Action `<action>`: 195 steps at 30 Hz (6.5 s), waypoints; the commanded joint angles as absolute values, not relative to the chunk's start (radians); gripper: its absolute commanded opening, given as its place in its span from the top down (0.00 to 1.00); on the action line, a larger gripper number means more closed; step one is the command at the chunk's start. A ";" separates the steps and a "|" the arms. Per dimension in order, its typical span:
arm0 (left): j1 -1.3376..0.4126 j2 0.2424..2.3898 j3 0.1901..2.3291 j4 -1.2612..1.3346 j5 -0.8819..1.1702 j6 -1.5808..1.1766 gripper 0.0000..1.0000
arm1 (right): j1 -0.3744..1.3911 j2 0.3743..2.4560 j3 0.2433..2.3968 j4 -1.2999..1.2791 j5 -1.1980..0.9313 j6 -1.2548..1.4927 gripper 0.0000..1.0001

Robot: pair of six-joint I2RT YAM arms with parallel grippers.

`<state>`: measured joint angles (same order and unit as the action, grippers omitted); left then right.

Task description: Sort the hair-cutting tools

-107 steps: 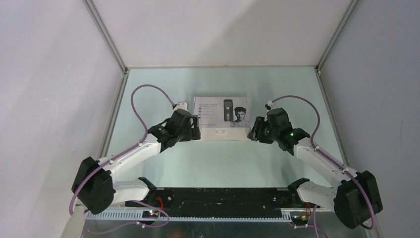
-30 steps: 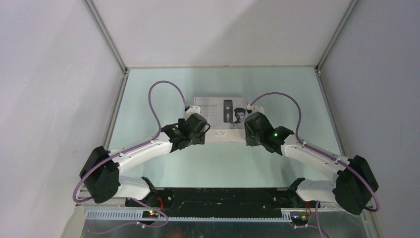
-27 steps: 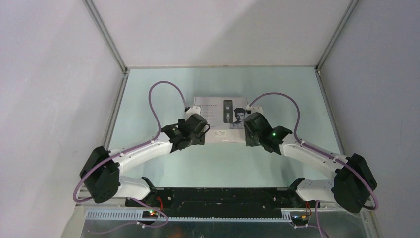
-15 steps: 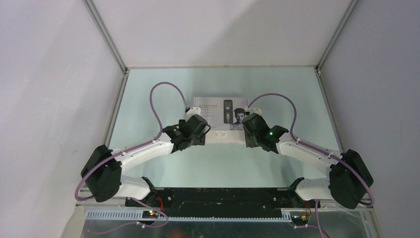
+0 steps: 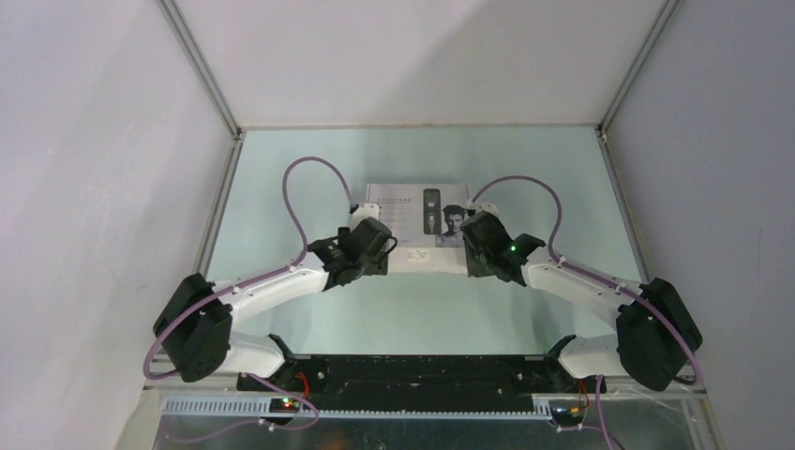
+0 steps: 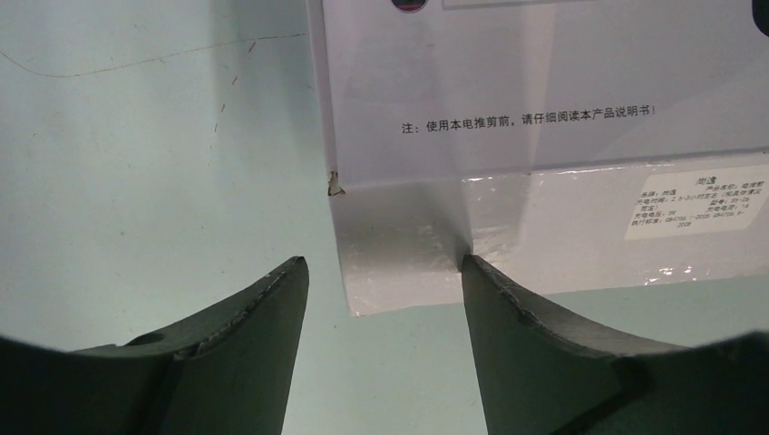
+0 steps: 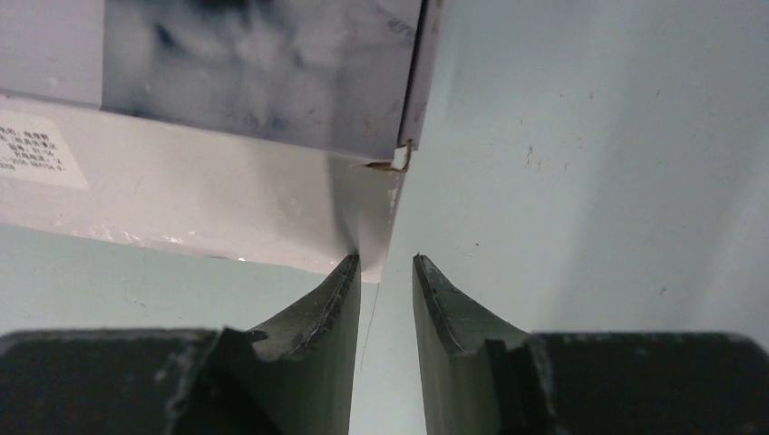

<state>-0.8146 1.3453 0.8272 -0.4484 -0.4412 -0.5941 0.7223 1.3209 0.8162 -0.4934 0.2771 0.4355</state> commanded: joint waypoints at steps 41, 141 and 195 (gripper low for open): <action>-0.590 1.439 0.711 -0.165 -0.329 -0.690 0.23 | 0.453 1.304 0.772 -0.257 -0.012 0.444 0.66; -0.639 0.970 0.311 -0.308 -0.032 -0.889 0.24 | 0.502 1.296 0.612 -0.190 -0.261 0.716 0.49; -0.320 1.574 0.970 -0.291 0.045 -0.629 0.32 | 0.319 1.641 1.040 -0.074 -0.223 0.578 0.46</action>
<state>-0.3267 1.4864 0.8623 -0.3054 0.0513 -0.6792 0.3286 1.5665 0.9691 -0.1188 -0.2398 0.5968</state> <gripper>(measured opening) 0.691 0.545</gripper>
